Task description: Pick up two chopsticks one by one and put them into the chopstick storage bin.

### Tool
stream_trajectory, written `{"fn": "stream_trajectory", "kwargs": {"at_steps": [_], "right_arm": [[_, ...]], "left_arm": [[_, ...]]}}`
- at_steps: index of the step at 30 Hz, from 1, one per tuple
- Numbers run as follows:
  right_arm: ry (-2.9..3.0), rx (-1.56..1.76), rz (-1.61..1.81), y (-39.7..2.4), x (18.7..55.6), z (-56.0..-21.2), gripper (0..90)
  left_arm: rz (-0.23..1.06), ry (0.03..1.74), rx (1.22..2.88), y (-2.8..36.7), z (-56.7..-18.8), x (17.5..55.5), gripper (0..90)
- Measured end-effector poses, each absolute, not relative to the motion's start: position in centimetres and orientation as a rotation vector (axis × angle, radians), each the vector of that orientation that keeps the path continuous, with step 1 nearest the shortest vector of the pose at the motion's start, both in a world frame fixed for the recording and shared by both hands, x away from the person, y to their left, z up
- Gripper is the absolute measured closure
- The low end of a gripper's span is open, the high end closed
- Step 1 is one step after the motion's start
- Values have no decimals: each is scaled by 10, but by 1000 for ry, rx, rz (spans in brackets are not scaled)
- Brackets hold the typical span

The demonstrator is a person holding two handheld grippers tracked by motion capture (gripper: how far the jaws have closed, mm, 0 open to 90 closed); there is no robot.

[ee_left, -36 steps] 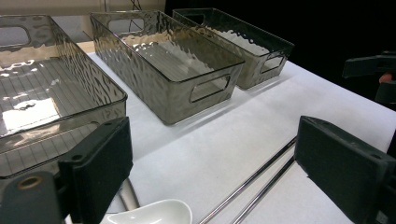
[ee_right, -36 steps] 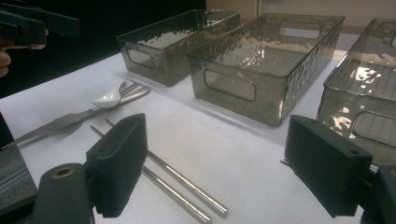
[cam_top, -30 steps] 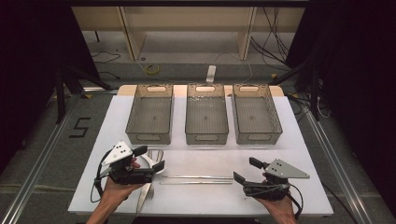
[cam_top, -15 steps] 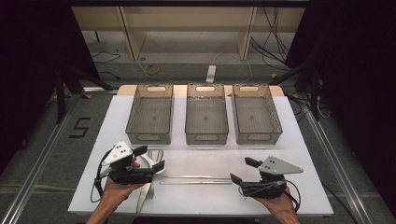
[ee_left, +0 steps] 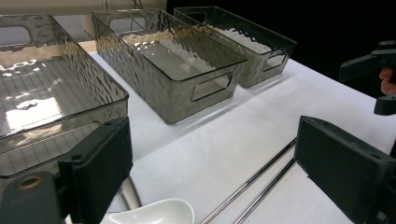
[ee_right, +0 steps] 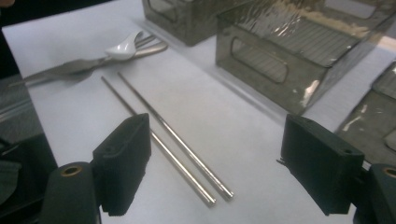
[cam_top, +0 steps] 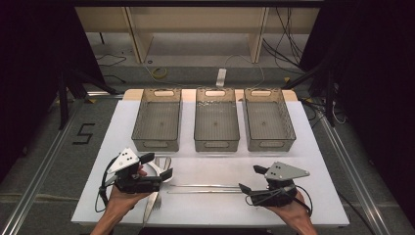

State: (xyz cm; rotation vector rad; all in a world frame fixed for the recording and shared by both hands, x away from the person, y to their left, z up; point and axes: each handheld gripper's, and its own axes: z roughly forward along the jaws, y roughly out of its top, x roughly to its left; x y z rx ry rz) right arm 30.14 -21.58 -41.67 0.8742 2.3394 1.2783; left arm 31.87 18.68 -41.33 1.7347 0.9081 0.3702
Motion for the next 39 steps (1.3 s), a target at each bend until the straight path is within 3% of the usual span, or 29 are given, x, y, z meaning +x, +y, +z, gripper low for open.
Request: {"fn": "stream_trajectory", "kwargs": {"at_steps": [9,26,39], "right_arm": [[2559,764,1064,-183,319,-415,279],[2896,629,634,-129,347,-437,505],[2964,549,482,-115,355,-452,623]], "left_arm": [[375,911,1737,187,-413,319,107],[379,908,1739,187,-413,318,107],[386,899,1740,187,-412,318,107]]}}
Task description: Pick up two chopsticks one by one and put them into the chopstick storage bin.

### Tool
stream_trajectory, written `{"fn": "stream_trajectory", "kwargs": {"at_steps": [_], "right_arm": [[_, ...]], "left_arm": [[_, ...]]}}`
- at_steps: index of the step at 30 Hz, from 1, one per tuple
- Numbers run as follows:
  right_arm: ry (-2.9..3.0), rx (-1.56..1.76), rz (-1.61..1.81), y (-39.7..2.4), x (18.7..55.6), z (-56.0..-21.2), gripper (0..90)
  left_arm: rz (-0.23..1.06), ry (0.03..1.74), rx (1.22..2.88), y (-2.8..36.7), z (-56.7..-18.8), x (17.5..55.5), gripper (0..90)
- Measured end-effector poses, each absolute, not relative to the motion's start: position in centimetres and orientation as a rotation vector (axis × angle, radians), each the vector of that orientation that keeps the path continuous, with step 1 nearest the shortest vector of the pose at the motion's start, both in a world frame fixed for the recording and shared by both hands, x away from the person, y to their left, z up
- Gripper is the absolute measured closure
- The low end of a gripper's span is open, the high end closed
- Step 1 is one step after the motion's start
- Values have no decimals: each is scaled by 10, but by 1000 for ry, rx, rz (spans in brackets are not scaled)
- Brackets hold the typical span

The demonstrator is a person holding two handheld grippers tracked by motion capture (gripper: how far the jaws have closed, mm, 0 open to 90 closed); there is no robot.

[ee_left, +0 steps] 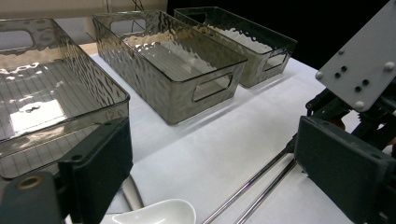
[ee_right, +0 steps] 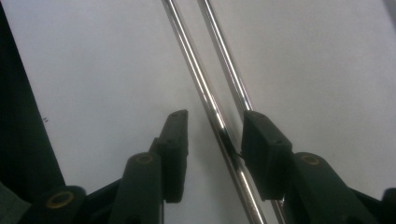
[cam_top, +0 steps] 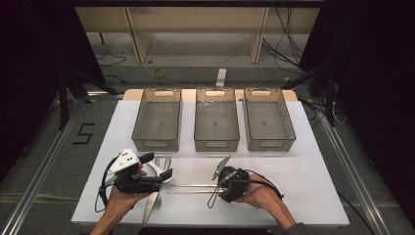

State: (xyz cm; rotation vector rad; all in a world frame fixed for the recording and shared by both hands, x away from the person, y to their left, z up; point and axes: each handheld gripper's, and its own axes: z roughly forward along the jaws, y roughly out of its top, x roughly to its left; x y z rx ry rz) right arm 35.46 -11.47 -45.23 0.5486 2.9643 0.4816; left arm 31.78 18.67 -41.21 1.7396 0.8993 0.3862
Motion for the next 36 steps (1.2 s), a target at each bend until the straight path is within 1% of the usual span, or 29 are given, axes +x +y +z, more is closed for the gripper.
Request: {"fn": "stream_trajectory", "kwargs": {"at_steps": [17,28,36], "right_arm": [[2998,526,373,-104,357,-459,756],[3024,408,315,-98,354,-458,836],[3036,352,288,-96,355,-457,848]], "left_arm": [[384,895,1738,187,-411,317,107],[383,893,1739,186,-411,317,107],[384,895,1737,187,-411,317,107]]}}
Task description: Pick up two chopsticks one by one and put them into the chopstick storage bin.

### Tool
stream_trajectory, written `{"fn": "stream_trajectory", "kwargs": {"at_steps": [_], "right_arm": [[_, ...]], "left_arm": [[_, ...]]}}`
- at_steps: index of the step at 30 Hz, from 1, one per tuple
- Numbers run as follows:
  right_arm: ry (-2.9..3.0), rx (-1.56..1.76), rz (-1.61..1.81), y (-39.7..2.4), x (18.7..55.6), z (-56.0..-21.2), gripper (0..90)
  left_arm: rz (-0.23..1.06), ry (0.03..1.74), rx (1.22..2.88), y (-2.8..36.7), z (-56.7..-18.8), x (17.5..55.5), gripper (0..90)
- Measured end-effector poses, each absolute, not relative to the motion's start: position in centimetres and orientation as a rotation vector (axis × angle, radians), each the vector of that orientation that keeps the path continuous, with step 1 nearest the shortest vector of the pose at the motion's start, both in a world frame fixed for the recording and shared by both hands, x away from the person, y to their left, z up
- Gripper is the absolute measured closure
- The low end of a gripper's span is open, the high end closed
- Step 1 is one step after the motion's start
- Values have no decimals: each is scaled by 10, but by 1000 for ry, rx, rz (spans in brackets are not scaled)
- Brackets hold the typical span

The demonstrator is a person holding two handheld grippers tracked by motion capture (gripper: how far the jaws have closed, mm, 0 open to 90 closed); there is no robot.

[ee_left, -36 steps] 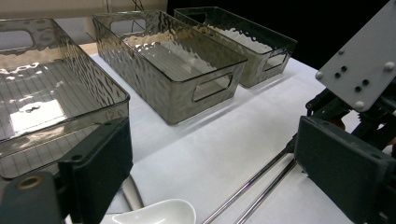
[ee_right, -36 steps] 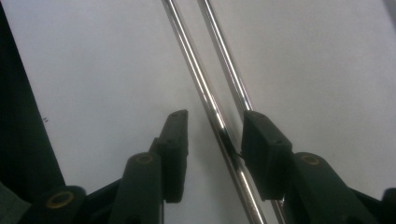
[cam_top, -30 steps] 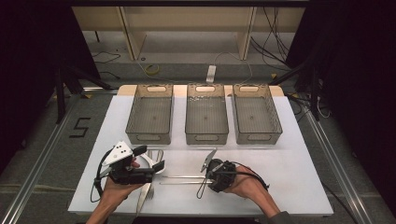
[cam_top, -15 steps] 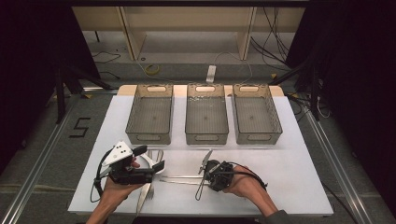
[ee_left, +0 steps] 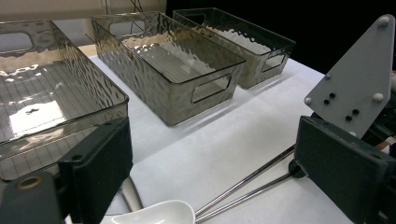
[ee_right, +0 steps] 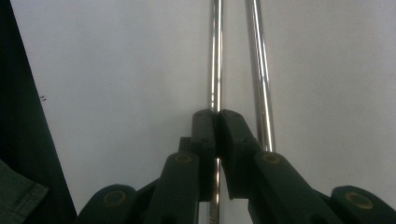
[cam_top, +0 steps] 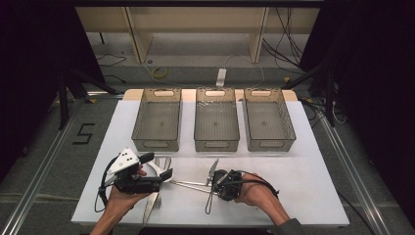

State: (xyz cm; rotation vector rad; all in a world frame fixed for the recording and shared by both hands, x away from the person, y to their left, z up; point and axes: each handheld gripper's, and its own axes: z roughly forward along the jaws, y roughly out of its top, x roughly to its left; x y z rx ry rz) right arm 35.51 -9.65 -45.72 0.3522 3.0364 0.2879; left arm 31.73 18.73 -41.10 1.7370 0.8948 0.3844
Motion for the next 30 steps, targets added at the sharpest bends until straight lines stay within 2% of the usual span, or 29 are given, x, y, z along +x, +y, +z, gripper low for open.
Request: {"fn": "stream_trajectory", "kwargs": {"at_steps": [12,22,26,30], "right_arm": [[3037,321,279,-95,355,-456,856],[3015,339,347,-105,356,-436,858],[3009,344,353,-107,354,-430,858],[3003,344,362,-111,354,-423,858]], "left_arm": [[388,894,1750,186,-412,318,108],[377,887,1758,185,-413,318,109],[352,866,1793,179,-414,319,111],[285,809,1899,164,-420,324,114]]}}
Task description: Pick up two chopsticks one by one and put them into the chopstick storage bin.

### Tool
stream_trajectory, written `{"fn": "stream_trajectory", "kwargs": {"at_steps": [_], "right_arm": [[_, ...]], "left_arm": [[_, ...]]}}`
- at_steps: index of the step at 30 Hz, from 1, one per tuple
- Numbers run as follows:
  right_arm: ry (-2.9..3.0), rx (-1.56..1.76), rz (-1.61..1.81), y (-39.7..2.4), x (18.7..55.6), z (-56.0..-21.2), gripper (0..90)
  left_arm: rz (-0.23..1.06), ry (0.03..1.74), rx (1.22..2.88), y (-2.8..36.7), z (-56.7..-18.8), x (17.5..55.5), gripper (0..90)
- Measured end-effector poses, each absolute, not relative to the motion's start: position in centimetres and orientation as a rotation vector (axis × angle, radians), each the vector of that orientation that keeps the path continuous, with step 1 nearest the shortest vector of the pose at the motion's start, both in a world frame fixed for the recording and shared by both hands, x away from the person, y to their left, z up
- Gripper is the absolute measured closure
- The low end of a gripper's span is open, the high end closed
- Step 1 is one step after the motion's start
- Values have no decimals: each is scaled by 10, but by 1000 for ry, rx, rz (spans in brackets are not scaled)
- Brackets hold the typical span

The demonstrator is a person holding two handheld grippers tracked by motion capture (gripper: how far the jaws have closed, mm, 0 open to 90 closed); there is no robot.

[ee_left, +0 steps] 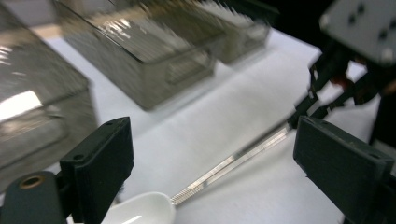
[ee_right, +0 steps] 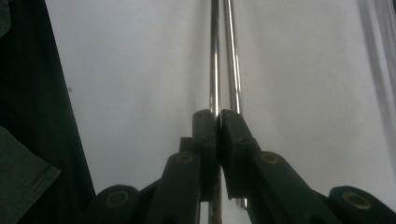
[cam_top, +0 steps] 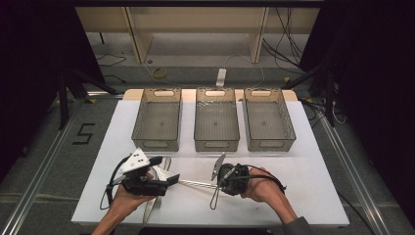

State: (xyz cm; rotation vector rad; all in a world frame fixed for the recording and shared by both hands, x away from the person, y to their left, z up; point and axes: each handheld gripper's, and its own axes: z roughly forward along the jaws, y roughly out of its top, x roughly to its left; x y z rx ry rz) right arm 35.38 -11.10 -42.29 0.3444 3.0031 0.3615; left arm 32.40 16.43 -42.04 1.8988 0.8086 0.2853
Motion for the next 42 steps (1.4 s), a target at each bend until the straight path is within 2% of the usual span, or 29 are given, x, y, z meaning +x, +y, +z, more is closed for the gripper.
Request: {"fn": "stream_trajectory", "kwargs": {"at_steps": [7,12,18,24,32,39,40,42], "right_arm": [[3005,337,366,-112,354,-420,858],[3008,319,354,-112,355,-419,857],[3007,321,363,-113,354,-415,857],[3011,312,360,-112,351,-412,857],[3016,284,366,-110,349,-410,857],[3027,258,378,-111,349,-408,856],[3022,252,383,-111,348,-408,856],[3027,253,386,-111,348,-408,856]], "left_arm": [[223,652,2196,119,-444,337,139],[213,610,2270,100,-452,346,164],[212,520,2364,82,-459,351,227],[201,466,2383,74,-462,350,311],[211,370,2421,59,-467,346,469],[193,316,2431,56,-466,344,651],[199,307,2435,56,-466,344,705],[206,294,2440,56,-465,344,729]]}}
